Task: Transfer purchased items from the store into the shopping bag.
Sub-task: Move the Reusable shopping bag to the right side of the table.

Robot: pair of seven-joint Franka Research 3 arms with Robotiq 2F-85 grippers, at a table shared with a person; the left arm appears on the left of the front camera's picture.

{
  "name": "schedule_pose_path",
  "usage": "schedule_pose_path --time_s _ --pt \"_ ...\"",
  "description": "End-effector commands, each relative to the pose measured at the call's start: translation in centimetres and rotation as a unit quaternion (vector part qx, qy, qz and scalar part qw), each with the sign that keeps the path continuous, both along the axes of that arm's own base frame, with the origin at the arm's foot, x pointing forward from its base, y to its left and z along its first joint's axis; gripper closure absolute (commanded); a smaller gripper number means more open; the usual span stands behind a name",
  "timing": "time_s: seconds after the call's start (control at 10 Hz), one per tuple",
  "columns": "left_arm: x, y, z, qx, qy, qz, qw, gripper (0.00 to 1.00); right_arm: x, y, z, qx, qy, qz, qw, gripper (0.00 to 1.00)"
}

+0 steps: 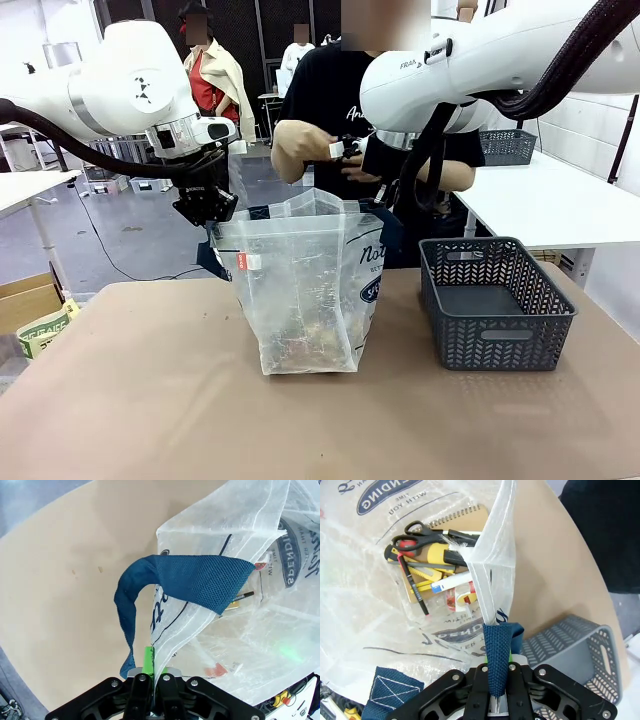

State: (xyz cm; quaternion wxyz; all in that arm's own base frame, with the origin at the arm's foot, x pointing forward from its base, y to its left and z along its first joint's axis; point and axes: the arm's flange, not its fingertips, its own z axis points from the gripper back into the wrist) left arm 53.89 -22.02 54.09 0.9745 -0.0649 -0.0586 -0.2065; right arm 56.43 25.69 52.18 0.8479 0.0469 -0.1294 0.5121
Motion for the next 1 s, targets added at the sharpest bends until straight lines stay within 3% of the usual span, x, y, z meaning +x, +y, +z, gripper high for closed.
schedule_pose_path --time_s 0.0,0.9 --pt "0.07 0.16 0.18 0.002 -0.004 0.006 1.000 1.00 0.05 -0.14 0.01 0.000 0.000 -0.001 1.000 1.00" --pt "0.07 0.16 0.18 0.002 -0.004 0.006 1.000 1.00 0.05 -0.14 0.01 0.000 0.000 -0.001 1.000 1.00"
